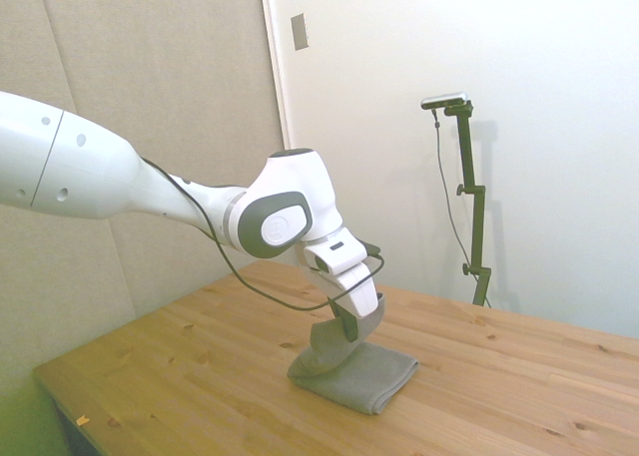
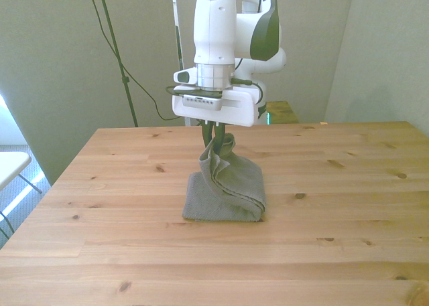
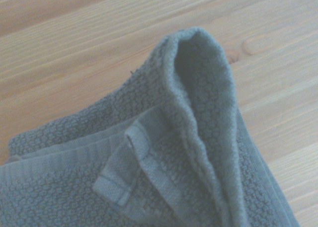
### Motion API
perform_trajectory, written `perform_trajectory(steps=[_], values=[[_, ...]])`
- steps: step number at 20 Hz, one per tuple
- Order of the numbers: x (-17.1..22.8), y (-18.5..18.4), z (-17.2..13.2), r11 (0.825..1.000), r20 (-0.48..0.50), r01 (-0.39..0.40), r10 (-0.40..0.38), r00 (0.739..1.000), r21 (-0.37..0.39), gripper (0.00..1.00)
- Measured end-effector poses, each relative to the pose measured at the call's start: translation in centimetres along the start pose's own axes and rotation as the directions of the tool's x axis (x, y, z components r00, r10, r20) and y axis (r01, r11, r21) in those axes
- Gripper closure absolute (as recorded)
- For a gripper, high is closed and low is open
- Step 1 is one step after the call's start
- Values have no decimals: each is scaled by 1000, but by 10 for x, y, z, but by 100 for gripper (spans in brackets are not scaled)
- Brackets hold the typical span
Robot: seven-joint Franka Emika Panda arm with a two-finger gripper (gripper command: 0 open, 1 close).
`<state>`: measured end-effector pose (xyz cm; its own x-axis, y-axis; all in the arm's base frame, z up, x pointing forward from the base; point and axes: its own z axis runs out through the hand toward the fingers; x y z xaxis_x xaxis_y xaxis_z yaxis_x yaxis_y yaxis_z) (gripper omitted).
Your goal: Fold the towel
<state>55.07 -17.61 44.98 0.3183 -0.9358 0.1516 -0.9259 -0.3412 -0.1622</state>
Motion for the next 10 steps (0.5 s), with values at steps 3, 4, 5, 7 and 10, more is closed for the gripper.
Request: perform_trajectory(steps=[3,4,5,7,10], values=[[1,-2,-6,1000,-9,1,-1,1000,15,0],[1,-2,-11,1000,-14,1,-1,1000,24,0],[2,-2,-17,999,-19,1,0,1000,32,0],[2,0,-28,999,-22,-1,2,1000,40,0],[-5,12,-44,1000,12,4,-4,1000,8,0]])
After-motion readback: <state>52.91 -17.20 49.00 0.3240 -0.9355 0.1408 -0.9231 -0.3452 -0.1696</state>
